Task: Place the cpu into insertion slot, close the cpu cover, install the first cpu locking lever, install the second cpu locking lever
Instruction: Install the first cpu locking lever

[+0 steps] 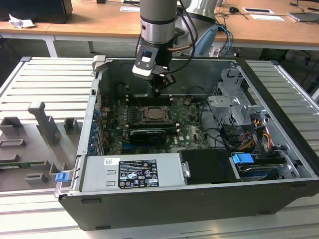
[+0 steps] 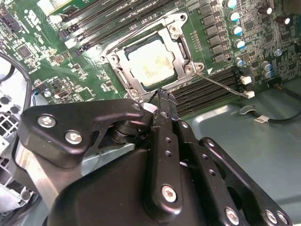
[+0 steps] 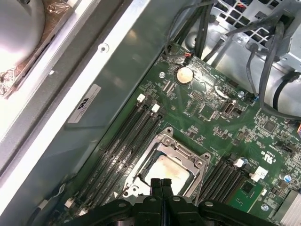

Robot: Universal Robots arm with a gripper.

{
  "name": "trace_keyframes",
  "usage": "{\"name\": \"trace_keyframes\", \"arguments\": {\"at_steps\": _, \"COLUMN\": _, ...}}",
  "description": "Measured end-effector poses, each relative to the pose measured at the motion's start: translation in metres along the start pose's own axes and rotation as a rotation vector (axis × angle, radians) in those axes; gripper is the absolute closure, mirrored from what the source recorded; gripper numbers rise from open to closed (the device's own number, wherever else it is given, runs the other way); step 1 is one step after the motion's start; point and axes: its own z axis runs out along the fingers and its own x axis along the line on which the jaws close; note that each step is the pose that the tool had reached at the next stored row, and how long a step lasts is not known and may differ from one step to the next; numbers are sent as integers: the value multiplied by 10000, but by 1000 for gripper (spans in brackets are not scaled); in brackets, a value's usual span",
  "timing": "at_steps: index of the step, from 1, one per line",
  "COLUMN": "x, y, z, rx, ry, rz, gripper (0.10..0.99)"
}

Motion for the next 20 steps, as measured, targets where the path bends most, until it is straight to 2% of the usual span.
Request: {"name": "trace_keyframes", "arguments": {"at_steps": 20, "x": 0, "y": 0, "z": 0, "rx": 20, "ry": 96, "rz": -1635, "gripper": 980}}
